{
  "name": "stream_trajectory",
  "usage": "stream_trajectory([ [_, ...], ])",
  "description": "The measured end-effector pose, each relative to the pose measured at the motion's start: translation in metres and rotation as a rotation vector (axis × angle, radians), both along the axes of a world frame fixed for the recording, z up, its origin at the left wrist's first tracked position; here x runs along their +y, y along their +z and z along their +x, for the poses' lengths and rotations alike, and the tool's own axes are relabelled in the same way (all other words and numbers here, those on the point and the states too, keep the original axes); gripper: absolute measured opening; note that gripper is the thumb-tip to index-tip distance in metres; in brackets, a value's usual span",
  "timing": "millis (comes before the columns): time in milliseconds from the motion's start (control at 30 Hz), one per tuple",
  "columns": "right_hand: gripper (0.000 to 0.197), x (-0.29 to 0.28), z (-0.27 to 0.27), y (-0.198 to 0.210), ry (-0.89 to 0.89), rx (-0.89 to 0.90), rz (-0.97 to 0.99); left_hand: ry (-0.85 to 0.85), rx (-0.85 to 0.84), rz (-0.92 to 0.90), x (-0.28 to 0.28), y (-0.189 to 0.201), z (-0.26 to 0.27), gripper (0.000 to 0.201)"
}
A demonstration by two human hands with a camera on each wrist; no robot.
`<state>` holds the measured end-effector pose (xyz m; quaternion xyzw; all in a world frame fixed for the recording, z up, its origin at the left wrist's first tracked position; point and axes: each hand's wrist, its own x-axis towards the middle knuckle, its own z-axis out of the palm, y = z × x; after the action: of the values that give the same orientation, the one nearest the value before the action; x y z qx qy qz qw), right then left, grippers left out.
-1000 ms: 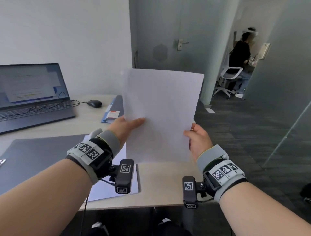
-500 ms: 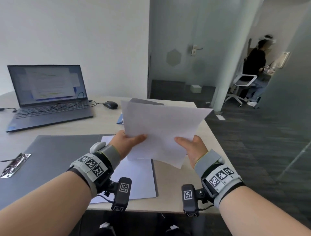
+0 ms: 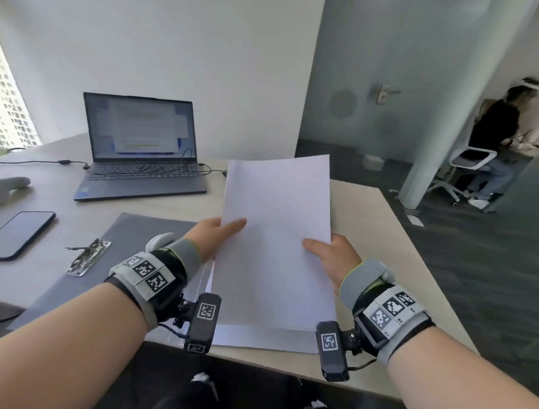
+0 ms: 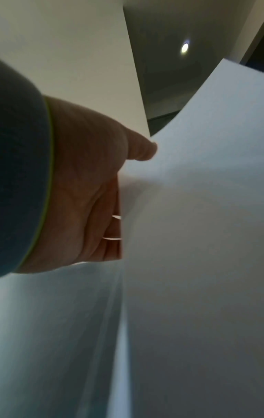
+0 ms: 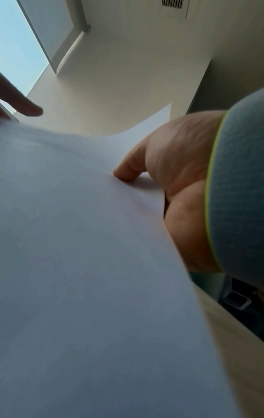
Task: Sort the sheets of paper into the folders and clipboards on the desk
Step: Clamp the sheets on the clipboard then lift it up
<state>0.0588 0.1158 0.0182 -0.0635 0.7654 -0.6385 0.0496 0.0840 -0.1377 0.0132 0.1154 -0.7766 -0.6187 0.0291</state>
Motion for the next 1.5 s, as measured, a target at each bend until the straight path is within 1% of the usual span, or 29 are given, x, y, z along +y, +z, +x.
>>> stream_trajectory([
  [100, 0.011, -0.03, -0.003, -0.013, -0.006, -0.056, 0.039, 0.118, -0.034, -0.202, -0.057, -0.009, 0.013, 0.048],
  [133, 0.01, -0.038, -0.005, -0.019, -0.012, -0.067, 0.043, 0.181, -0.045, -0.277, -0.077, -0.011, 0.018, 0.046],
  [167, 0.01, -0.047, -0.007, -0.023, -0.018, -0.082, 0.049, 0.251, -0.054, -0.34, -0.099, -0.013, 0.025, 0.038],
  [233, 0.007, -0.057, -0.009, -0.029, -0.035, -0.117, 0.063, 0.399, -0.087, -0.385, -0.137, -0.019, 0.033, 0.029],
  [267, 0.007, -0.064, -0.01, -0.032, -0.035, -0.132, 0.07, 0.462, -0.125, -0.388, -0.157, -0.022, 0.04, 0.032],
  [333, 0.008, -0.076, -0.01, -0.035, -0.033, -0.151, 0.097, 0.532, -0.236, -0.405, -0.189, -0.029, 0.048, 0.045],
  [400, 0.004, -0.081, -0.012, -0.041, -0.039, -0.165, 0.121, 0.534, -0.322, -0.45, -0.201, -0.034, 0.049, 0.054],
  [433, 0.005, -0.084, -0.012, -0.042, -0.041, -0.171, 0.136, 0.521, -0.346, -0.485, -0.204, -0.036, 0.048, 0.056],
  [467, 0.01, -0.086, -0.013, -0.045, -0.046, -0.18, 0.153, 0.502, -0.365, -0.524, -0.205, -0.038, 0.046, 0.056],
  [533, 0.02, -0.086, -0.013, -0.049, -0.052, -0.193, 0.197, 0.457, -0.366, -0.64, -0.197, -0.04, 0.043, 0.051],
  [567, 0.021, -0.086, -0.013, -0.05, -0.049, -0.199, 0.223, 0.435, -0.353, -0.714, -0.193, -0.041, 0.042, 0.047],
  [667, 0.015, -0.077, -0.014, -0.057, -0.054, -0.23, 0.293, 0.424, -0.283, -0.95, -0.185, -0.03, 0.043, 0.032],
  [700, 0.014, -0.073, -0.015, -0.058, -0.057, -0.228, 0.317, 0.44, -0.279, -1.001, -0.188, -0.024, 0.043, 0.03],
  [767, 0.015, -0.064, -0.018, -0.057, -0.07, -0.224, 0.367, 0.445, -0.329, -1.046, -0.201, -0.017, 0.044, 0.038],
  [800, 0.013, -0.06, -0.02, -0.056, -0.076, -0.221, 0.385, 0.431, -0.371, -1.048, -0.21, -0.017, 0.045, 0.044],
  [833, 0.011, -0.056, -0.021, -0.055, -0.083, -0.222, 0.397, 0.417, -0.419, -1.007, -0.216, -0.019, 0.046, 0.046],
  [900, 0.015, -0.05, -0.024, -0.053, -0.11, -0.221, 0.413, 0.373, -0.5, -0.921, -0.22, -0.027, 0.047, 0.043],
  [967, 0.018, -0.044, -0.026, -0.051, -0.131, -0.222, 0.398, 0.338, -0.532, -0.884, -0.216, -0.037, 0.049, 0.036],
  [1067, 0.02, -0.039, -0.029, -0.05, -0.152, -0.223, 0.341, 0.339, -0.496, -0.875, -0.199, -0.046, 0.047, 0.034],
  [1167, 0.018, -0.034, -0.027, -0.052, -0.137, -0.221, 0.283, 0.299, -0.426, -0.885, -0.171, -0.048, 0.038, 0.032],
  [1333, 0.019, -0.024, -0.02, -0.053, -0.094, -0.245, 0.284, 0.146, -0.306, -0.878, -0.11, -0.048, 0.02, 0.043],
  [1400, 0.022, -0.019, -0.017, -0.053, -0.093, -0.247, 0.308, 0.092, -0.269, -0.869, -0.086, -0.047, 0.016, 0.044],
  [1500, 0.018, -0.005, -0.014, -0.052, -0.102, -0.238, 0.331, 0.035, -0.231, -0.783, -0.053, -0.049, 0.01, 0.043],
])
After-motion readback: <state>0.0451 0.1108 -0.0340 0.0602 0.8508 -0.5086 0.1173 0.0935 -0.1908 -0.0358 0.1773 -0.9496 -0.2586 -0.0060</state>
